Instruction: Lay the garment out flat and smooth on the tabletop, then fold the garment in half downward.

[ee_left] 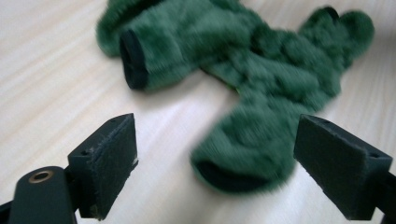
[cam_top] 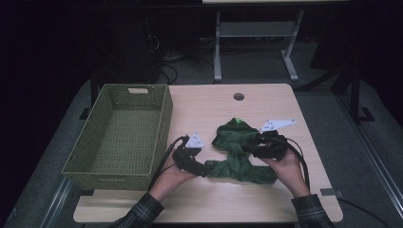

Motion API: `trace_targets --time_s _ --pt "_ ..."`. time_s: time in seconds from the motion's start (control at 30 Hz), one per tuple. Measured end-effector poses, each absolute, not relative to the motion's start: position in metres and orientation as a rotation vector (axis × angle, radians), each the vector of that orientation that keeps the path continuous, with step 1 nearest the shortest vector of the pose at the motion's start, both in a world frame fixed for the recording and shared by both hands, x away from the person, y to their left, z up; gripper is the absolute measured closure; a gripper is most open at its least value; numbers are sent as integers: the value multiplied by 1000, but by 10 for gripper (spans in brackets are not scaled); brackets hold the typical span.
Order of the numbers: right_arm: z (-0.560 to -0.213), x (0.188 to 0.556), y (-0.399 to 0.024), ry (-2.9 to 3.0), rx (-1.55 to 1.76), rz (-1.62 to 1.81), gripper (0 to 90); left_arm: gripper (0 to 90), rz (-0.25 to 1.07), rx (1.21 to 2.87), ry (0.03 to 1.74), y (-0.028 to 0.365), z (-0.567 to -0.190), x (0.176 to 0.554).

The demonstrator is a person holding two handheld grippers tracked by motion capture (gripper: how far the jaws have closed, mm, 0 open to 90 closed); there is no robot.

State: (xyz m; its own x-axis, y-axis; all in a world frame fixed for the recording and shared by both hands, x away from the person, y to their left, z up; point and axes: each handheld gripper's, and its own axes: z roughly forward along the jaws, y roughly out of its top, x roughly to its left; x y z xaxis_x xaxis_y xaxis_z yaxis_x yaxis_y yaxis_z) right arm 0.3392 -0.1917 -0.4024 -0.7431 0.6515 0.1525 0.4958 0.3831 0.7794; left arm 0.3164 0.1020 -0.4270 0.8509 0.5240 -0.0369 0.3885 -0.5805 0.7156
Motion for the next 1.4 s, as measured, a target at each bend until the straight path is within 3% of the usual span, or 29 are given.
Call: trace_targets --time_s 0.5,0.77,0.97,1.4 --pt "-401 324 -144 2584 887 1302 651 126 244 2315 679 118 -458 275" --pt "-413 314 -111 2651 819 1300 711 126 270 2350 683 122 -470 271" --pt "-422 310 -89 2698 778 1278 741 126 261 2287 620 128 -476 271" --pt "-452 311 -58 2760 784 1042 746 127 258 2277 608 130 -477 271"
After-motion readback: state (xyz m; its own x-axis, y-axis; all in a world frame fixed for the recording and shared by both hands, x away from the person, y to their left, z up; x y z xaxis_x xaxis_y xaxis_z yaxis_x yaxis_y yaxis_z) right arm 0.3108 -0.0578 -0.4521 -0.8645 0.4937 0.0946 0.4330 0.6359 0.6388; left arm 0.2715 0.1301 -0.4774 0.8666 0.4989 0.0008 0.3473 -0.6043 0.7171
